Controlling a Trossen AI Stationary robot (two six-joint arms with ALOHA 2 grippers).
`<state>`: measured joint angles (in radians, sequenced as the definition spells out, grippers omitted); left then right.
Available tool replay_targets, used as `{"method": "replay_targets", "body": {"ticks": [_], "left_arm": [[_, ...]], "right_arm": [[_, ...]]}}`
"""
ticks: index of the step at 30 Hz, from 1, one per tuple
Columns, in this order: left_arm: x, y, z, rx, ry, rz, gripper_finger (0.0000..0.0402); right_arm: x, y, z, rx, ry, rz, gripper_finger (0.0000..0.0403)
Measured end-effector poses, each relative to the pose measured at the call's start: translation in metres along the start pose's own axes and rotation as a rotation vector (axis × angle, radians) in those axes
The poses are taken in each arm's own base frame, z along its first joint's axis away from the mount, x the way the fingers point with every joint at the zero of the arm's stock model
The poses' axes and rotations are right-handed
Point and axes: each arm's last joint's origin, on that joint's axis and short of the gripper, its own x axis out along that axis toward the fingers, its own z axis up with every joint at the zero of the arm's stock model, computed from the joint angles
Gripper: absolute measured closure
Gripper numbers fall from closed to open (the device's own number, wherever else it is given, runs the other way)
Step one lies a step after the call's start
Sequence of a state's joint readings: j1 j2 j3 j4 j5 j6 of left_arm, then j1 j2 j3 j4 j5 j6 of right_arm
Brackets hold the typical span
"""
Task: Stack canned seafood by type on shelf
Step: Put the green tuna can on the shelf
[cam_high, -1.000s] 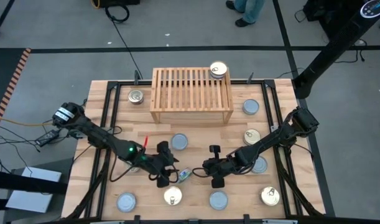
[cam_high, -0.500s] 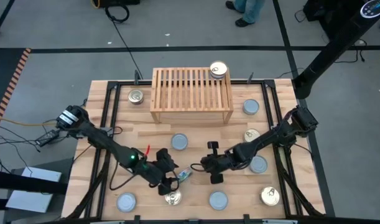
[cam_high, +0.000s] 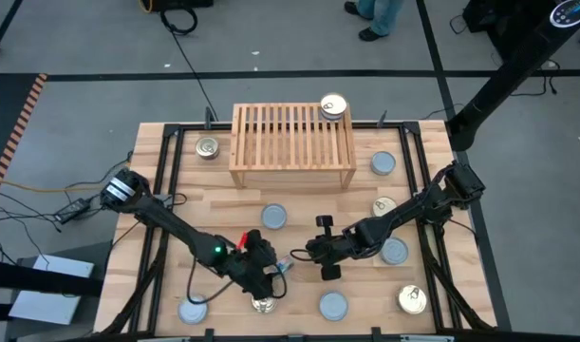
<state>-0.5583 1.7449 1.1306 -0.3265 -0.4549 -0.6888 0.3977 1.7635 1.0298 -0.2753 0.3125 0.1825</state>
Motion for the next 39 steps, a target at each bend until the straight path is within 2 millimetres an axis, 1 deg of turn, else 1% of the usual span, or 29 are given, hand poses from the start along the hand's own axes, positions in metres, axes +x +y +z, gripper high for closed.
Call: {"method": "replay_targets", "body": {"ticks": [5, 12, 27, 32, 39], "left_arm": [[0.006, -0.008, 0.005, 0.024, 0.037, 0.029, 0.0123], [0.006, -0.009, 0.006, 0.013, 0.059, 0.046, 0.0123], [0.002, 0.004, -0.005, 0.075, 0.184, 0.165, 0.0123], [-0.003, 0.005, -0.003, 0.082, 0.175, 0.165, 0.0123], [-0.003, -0.001, 0.004, 0.069, 0.106, 0.105, 0.0123]], "right_arm": [[0.000, 0.000, 0.000, -0.001, 0.002, 0.000, 0.0394], [0.000, 0.000, 0.000, -0.001, 0.003, 0.000, 0.0394], [0.000, 0.000, 0.000, 0.004, 0.004, 0.000, 0.0394], [0.000, 0.000, -0.001, 0.004, 0.005, 0.000, 0.0394], [0.000, 0.000, -0.001, 0.007, 0.006, 0.000, 0.0394]]}}
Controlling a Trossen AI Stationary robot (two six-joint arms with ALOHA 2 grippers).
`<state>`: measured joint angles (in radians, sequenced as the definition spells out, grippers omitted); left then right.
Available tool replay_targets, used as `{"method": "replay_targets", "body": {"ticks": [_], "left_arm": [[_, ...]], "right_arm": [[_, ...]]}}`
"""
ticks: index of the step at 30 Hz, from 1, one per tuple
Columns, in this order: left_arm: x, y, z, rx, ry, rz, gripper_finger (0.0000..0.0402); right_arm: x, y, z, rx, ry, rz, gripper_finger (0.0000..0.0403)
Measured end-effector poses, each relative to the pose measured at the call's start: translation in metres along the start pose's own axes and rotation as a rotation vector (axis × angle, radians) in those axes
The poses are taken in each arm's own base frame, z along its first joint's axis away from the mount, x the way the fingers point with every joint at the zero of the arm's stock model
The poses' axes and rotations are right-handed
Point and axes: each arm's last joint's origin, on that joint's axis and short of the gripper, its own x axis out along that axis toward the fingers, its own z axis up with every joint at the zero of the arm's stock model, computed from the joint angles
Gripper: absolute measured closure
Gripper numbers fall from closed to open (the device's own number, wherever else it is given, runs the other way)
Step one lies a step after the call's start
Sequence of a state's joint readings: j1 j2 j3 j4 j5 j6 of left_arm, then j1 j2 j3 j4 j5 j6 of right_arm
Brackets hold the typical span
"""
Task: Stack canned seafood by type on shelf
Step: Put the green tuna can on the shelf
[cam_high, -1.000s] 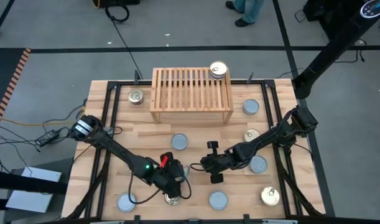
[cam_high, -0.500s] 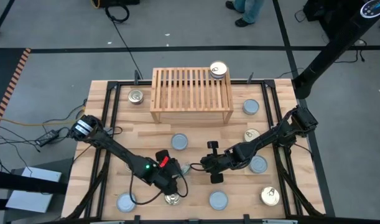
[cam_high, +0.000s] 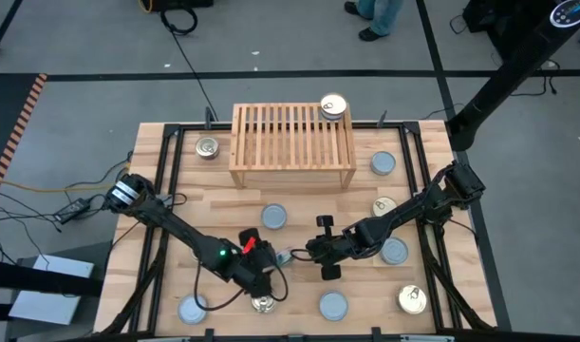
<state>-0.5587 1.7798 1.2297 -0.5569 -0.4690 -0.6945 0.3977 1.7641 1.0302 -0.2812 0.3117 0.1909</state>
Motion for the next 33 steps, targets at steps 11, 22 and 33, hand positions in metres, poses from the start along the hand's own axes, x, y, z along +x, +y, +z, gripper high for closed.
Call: {"method": "replay_targets", "body": {"ticks": [11, 22, 33], "left_arm": [[0.010, 0.003, 0.005, -0.033, -0.034, 0.029, 0.0123], [0.020, 0.008, 0.013, -0.041, -0.079, 0.031, 0.0123], [0.029, 0.007, 0.016, -0.043, -0.113, 0.027, 0.0124]], "right_arm": [[0.000, 0.000, 0.000, 0.001, -0.001, 0.000, 0.0393], [0.000, 0.000, 0.000, 0.016, 0.000, 0.000, 0.0393], [0.000, 0.000, 0.000, 0.018, 0.003, 0.000, 0.0393]]}}
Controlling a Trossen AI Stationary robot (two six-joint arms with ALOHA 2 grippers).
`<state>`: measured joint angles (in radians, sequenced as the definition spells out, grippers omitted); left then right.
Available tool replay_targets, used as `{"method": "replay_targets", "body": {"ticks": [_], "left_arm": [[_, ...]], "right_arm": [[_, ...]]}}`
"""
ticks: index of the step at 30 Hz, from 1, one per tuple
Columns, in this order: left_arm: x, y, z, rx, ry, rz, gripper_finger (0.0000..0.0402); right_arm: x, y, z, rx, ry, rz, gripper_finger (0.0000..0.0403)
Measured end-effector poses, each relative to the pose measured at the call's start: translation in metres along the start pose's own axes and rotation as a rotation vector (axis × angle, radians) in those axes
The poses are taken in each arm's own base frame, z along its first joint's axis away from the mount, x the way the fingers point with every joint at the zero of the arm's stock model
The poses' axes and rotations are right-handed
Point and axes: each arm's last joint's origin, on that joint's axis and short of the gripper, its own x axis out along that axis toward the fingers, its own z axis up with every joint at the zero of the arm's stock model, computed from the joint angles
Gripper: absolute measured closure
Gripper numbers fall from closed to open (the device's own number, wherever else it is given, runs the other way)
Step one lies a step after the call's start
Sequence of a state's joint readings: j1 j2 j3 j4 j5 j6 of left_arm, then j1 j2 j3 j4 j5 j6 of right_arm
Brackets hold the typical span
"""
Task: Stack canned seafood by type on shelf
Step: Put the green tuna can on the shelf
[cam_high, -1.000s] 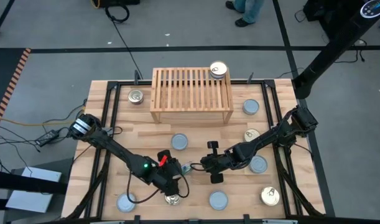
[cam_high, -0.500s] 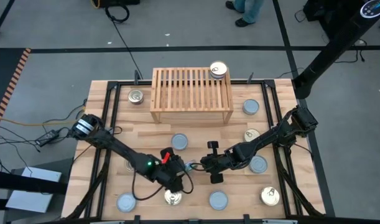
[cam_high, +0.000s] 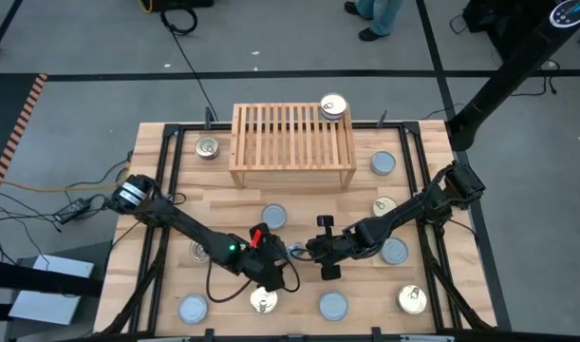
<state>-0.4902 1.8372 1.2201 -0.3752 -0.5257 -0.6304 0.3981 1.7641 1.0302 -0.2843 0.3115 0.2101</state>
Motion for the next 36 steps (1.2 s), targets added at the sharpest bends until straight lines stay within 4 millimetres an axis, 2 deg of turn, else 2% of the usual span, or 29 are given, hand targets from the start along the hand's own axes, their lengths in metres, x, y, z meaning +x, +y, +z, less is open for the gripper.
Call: {"method": "replay_targets", "body": {"ticks": [12, 16, 21, 24, 30, 36], "left_arm": [[0.006, -0.001, 0.001, 0.000, -0.021, -0.002, 0.0131], [0.006, -0.001, 0.001, 0.002, -0.017, 0.000, 0.0160], [0.006, -0.001, 0.001, 0.031, -0.004, -0.014, 0.0227], [0.003, -0.003, 0.003, 0.072, 0.010, -0.018, 0.0251], [-0.010, -0.004, 0.014, 0.161, 0.059, 0.036, 0.0251], [-0.036, -0.002, 0.028, 0.276, 0.098, 0.187, 0.0251]], "right_arm": [[0.000, 0.000, 0.000, 0.001, -0.004, 0.001, 0.0393], [0.000, 0.000, 0.000, 0.001, -0.003, 0.001, 0.0393], [0.000, 0.000, 0.000, 0.001, -0.003, 0.001, 0.0393], [0.000, 0.000, 0.000, 0.001, -0.002, 0.001, 0.0393], [0.000, 0.000, 0.000, 0.005, 0.001, 0.000, 0.0393], [0.000, 0.000, -0.001, 0.005, 0.004, 0.000, 0.0393]]}}
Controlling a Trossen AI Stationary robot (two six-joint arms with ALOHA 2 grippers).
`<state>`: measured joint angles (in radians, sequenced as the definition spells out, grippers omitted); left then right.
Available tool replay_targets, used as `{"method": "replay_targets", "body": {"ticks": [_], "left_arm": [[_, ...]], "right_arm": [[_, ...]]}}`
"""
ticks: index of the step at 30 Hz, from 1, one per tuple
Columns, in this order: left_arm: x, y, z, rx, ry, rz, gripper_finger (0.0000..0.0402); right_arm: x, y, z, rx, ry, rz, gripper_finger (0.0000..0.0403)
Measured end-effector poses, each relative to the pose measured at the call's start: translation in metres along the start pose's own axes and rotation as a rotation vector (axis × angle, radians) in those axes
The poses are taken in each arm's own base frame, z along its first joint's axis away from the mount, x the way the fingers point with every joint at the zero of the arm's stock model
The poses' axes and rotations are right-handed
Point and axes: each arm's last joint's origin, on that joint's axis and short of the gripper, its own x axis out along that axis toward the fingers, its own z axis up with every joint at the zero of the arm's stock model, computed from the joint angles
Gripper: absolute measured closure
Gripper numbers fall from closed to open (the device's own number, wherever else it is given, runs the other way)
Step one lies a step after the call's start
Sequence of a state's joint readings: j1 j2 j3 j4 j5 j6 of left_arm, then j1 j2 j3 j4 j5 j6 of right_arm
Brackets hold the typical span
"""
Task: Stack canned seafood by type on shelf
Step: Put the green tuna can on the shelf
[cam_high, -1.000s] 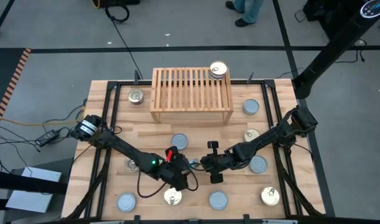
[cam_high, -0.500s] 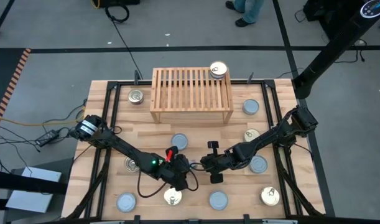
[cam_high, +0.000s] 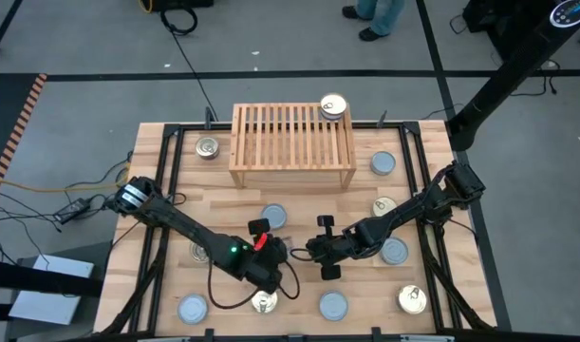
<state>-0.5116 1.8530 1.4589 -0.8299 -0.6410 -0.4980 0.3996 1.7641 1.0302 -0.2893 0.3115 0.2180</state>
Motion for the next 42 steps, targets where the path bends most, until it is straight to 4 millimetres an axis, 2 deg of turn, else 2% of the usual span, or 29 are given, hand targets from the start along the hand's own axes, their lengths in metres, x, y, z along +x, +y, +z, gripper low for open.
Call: {"method": "replay_targets", "body": {"ticks": [5, 11, 23, 28, 34, 42], "left_arm": [[-0.020, 0.018, 0.005, 0.090, 0.070, 0.145, 0.0251], [-0.034, 0.047, 0.011, 0.154, 0.131, 0.299, 0.0251], [-0.063, 0.120, 0.020, 0.068, 0.063, 0.349, 0.0251], [-0.061, 0.147, 0.019, 0.053, 0.036, 0.363, 0.0251], [-0.043, 0.182, 0.014, 0.095, 0.096, 0.444, 0.0251], [-0.015, 0.249, 0.028, 0.137, 0.135, 0.560, 0.0251]], "right_arm": [[0.000, 0.000, 0.000, 0.000, 0.002, 0.000, 0.0393], [0.000, 0.000, 0.000, 0.009, 0.004, -0.001, 0.0393], [0.000, 0.000, -0.001, 0.010, 0.013, -0.003, 0.0393], [0.000, 0.000, -0.001, 0.010, 0.013, -0.003, 0.0393], [0.000, 0.000, -0.002, 0.010, 0.013, -0.003, 0.0393], [0.000, 0.000, -0.001, 0.011, 0.013, -0.002, 0.0393]]}}
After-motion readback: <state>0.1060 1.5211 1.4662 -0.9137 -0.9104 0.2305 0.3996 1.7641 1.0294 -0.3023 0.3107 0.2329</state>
